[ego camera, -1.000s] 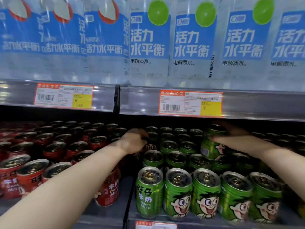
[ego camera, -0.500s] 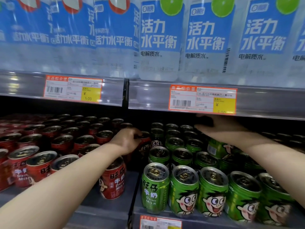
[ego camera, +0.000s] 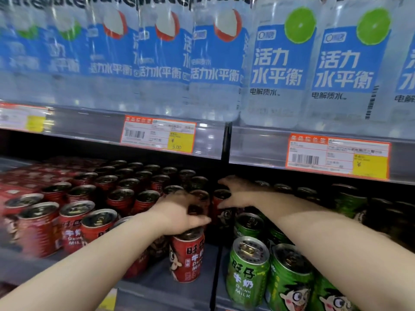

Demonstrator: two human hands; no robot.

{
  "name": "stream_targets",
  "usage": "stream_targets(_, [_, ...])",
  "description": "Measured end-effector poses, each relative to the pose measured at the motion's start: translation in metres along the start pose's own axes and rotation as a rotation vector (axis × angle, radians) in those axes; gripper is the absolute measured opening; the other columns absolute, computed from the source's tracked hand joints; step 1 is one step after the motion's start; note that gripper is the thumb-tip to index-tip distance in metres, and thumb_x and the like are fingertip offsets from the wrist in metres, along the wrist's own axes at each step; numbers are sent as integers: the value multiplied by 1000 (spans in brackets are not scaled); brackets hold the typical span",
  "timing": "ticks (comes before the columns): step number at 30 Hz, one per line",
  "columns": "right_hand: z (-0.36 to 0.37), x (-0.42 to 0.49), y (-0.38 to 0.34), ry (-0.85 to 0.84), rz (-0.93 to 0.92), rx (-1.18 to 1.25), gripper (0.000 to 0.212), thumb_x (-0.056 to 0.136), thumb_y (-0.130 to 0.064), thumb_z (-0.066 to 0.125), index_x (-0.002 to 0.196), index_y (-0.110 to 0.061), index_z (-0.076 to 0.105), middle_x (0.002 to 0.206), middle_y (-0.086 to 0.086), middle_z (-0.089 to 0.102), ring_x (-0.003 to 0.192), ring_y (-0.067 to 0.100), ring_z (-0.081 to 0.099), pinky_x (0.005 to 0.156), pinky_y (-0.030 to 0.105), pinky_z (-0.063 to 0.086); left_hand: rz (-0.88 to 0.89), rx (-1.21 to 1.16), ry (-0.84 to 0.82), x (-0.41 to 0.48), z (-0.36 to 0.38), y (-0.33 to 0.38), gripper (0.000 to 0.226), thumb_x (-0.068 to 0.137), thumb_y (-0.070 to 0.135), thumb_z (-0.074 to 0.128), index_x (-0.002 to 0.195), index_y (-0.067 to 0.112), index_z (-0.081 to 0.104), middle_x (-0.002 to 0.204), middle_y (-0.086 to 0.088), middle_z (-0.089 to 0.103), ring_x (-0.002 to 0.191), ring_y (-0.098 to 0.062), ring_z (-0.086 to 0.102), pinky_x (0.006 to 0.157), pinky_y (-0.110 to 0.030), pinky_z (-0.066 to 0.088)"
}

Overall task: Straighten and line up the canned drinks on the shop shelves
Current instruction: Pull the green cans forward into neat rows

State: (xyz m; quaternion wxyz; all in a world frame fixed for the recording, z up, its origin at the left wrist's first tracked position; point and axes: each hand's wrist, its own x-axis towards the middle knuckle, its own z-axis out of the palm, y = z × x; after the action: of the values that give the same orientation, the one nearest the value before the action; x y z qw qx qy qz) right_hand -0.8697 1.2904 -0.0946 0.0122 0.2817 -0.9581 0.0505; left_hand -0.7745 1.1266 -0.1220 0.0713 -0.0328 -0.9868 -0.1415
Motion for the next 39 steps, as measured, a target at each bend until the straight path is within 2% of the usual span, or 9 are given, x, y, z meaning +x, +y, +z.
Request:
stream_targets(5, [4, 15, -8, -76, 37, -28, 77, 83, -36, 67, 146, -17, 27, 151, 7, 31, 136, 23, 34, 105, 25, 31, -40, 154, -122, -7, 12, -6, 71, 84, 70, 33, 145, 34, 25, 155, 1, 20, 141, -25, 20, 116, -41, 16])
stream_targets(14, [-1, 9, -11, -205, 28, -109, 73, 70, -43, 77, 131, -15, 49, 134, 3, 53, 116, 19, 53, 93, 25, 45, -55, 190, -159, -8, 13, -9, 75, 85, 72, 25, 147, 30, 20, 157, 1, 12, 144, -26, 11, 117, -45, 11])
stream_targets(18, [4, -7, -15, -296, 15, 70, 93, 72, -33, 79, 145, -11, 25, 147, 6, 38, 129, 19, 42, 98, 18, 35, -54, 196, -164, -8, 12, -8, 75, 85, 71, 25, 147, 30, 20, 157, 1, 12, 144, -27, 12, 117, -45, 12])
stream_targets(20, [4, -13, -17, -295, -18, 121, 93, 71, -34, 79, 144, -14, 26, 144, 6, 41, 127, 19, 44, 100, 21, 37, -52, 203, -164, -9, 12, -7, 74, 86, 71, 25, 147, 29, 19, 157, 1, 12, 144, -27, 12, 117, -45, 12])
stream_targets(24, [-4, -13, -22, -385, -47, 296, 62, 80, -35, 70, 133, -17, 42, 125, 3, 54, 111, 16, 53, 88, 31, 49, -57, 206, -156, -10, 11, -6, 71, 88, 67, 23, 147, 29, 19, 157, 0, 12, 143, -27, 13, 116, -44, 13])
stream_targets(27, [-8, 2, -18, -213, -107, 289, 25, 87, -20, 61, 113, -20, 57, 106, -1, 57, 94, 12, 56, 79, 29, 50, -47, 203, -145, -10, 11, -5, 67, 90, 65, 23, 147, 30, 20, 157, 0, 14, 143, -26, 15, 116, -43, 13])
stream_targets(30, [-3, 20, -18, 0, -128, 146, 45, 82, -10, 63, 125, -18, 51, 123, 4, 49, 107, 17, 51, 82, 23, 42, -36, 198, -145, -10, 12, -4, 66, 90, 64, 23, 147, 30, 19, 156, 1, 15, 143, -26, 15, 116, -43, 12])
stream_targets(34, [19, 32, -33, -155, -200, 36, 80, 80, -17, 69, 147, -19, 25, 149, 7, 31, 134, 24, 35, 106, 29, 32, -32, 200, -144, -10, 13, -6, 67, 90, 64, 23, 147, 29, 19, 156, 1, 16, 142, -26, 16, 116, -43, 12])
stream_targets(39, [26, 44, -31, -131, -138, 98, 59, 85, -15, 63, 138, -13, 39, 138, 9, 45, 126, 25, 44, 98, 25, 36, -30, 196, -135, -10, 12, -7, 67, 91, 64, 22, 147, 27, 21, 156, 0, 17, 142, -27, 15, 116, -43, 11])
